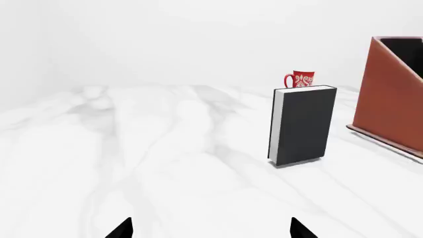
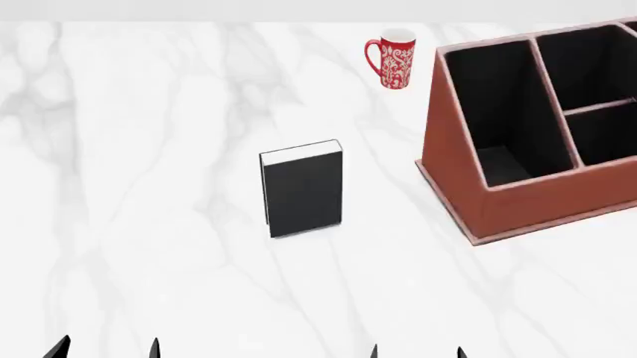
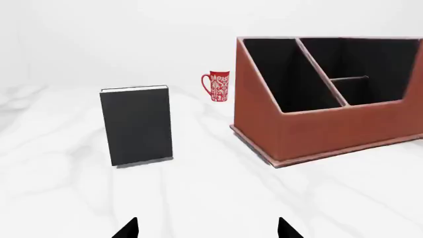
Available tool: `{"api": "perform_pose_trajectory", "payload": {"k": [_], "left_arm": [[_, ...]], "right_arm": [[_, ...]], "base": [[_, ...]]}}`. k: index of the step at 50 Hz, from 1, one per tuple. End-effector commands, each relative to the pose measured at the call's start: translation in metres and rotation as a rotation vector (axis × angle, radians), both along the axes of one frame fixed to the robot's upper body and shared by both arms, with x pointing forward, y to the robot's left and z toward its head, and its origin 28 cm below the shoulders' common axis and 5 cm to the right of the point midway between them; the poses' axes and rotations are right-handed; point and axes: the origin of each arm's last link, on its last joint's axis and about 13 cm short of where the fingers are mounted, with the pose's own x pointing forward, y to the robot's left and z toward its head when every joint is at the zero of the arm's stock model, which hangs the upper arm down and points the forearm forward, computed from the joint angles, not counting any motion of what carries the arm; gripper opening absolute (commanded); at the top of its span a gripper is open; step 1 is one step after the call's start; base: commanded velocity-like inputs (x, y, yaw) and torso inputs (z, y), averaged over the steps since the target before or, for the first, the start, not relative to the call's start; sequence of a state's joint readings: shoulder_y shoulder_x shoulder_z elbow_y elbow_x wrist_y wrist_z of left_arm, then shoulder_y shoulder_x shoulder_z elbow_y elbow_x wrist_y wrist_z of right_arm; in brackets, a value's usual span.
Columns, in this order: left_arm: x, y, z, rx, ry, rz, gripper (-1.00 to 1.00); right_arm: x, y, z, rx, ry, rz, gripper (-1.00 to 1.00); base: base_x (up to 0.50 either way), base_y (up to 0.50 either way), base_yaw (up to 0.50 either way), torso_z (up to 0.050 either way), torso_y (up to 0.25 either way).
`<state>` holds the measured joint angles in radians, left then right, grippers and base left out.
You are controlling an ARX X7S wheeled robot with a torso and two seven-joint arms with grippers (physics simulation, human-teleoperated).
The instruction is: Pick up the book and place it in the right compartment of the caddy.
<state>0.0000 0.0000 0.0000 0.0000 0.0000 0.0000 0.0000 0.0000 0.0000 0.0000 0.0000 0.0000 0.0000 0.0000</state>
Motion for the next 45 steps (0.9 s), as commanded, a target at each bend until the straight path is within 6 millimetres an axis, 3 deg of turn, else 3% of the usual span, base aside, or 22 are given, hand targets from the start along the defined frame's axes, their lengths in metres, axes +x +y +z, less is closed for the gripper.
{"api": "perform_pose_trajectory", "payload": {"k": [1,25,45], "left_arm": [[0.0008,0.0001,-0.0012,0.005,0.012,0.002,1.0],[-0.0024,-0.0004,-0.0001,0.034,-0.015,0.0,1.0],[-0.0024,-0.0016,0.0006,0.029,-0.024,-0.012,1.0]], "right_arm": [[-0.0008,0.0009,-0.0003,-0.002,-0.002,0.007,1.0],[-0.0041,0.0047,-0.0022,-0.043,0.023,0.047,1.0],[-0.0034,0.0042,-0.0031,-0.04,0.028,0.042,1.0]], "base": [[0.0,0.0,0.0,0.0,0.0],[0.0,-0.01,0.0,0.0,0.0],[0.0,-0.5,0.0,0.0,0.0]]}}
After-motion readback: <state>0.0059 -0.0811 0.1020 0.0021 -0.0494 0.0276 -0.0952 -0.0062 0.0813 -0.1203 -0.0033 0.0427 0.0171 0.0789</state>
